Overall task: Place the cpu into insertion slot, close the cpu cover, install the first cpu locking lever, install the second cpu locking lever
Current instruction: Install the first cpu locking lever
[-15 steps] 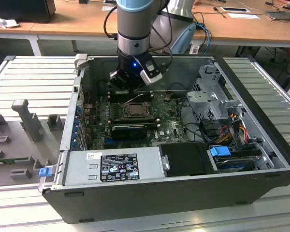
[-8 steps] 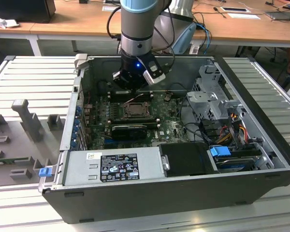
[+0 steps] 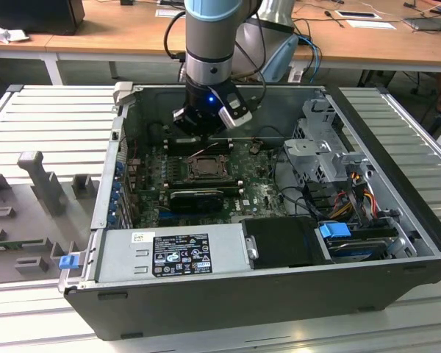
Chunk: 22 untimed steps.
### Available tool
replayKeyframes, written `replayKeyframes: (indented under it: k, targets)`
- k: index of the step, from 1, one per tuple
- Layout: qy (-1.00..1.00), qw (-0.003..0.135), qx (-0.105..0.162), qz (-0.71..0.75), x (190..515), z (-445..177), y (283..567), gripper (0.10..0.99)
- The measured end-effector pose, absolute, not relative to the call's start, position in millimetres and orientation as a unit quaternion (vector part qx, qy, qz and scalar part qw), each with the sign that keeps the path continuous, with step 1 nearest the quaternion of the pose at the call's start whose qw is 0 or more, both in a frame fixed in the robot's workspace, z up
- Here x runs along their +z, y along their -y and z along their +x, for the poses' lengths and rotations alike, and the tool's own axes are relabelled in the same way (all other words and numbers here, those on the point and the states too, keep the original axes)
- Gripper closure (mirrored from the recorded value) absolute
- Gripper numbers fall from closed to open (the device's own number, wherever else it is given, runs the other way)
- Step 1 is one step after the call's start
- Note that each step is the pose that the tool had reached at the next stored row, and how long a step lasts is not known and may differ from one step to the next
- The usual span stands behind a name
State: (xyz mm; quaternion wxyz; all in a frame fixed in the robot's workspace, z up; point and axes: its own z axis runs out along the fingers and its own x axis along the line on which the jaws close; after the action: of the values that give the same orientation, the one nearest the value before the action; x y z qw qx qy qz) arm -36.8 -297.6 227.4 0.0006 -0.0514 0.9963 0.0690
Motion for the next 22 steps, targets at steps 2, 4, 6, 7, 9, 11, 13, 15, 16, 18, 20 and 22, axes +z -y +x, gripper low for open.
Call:
replayKeyframes:
  k: [2,4,6,7,9,11,13,15,16,18,20,22]
  targets:
    - [-0.997,0.001,0.069,-0.047,226,-33,297,0.980]
    - [-0.997,0.001,0.069,-0.045,225,-31,296,0.980]
    - [-0.997,0.001,0.069,-0.044,224,-28,295,0.980]
    - [-0.997,0.001,0.069,-0.044,224,-27,295,0.980]
    - [-0.997,0.001,0.069,-0.044,223,-25,295,0.980]
    - [-0.997,0.001,0.069,-0.043,221,-22,295,0.980]
    - [-0.997,0.001,0.069,-0.042,219,-20,295,0.980]
    - [-0.997,0.001,0.069,-0.042,218,-18,295,0.980]
    - [-0.997,0.001,0.069,-0.042,217,-17,295,0.980]
    - [-0.997,0.002,0.069,-0.042,216,-17,295,0.980]
    - [-0.997,0.002,0.069,-0.042,214,-17,296,0.980]
    - [-0.997,0.002,0.069,-0.042,213,-17,296,0.980]
